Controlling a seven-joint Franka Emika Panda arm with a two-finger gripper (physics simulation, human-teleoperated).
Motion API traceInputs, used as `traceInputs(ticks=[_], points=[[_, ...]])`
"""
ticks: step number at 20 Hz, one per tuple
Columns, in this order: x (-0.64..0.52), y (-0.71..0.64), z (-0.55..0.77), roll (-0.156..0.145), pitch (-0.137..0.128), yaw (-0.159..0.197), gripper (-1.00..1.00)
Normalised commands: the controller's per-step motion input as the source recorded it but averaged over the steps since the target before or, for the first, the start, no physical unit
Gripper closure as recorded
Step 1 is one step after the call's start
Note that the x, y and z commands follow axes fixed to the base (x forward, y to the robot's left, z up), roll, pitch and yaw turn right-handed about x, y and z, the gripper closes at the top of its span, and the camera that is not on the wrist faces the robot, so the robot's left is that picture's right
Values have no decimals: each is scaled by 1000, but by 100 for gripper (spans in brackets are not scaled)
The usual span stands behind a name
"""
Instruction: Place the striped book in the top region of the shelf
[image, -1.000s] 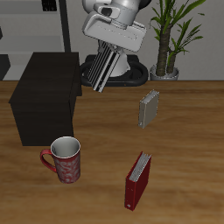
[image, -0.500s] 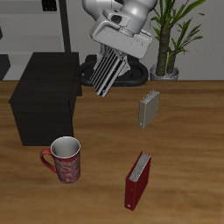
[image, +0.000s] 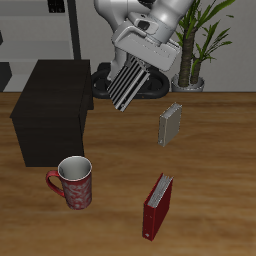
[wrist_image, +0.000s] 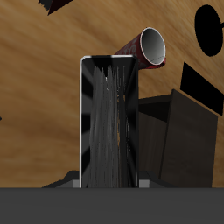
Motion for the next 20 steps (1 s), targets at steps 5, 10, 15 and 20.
traceInputs(ticks=[5, 10, 15, 20], points=[[9, 353, -69, -34, -12, 39, 100], [89, 300, -26, -42, 4, 31, 100], [-24, 312, 6, -18, 9, -6, 100], [-130, 212, -3, 2, 6, -8, 100]])
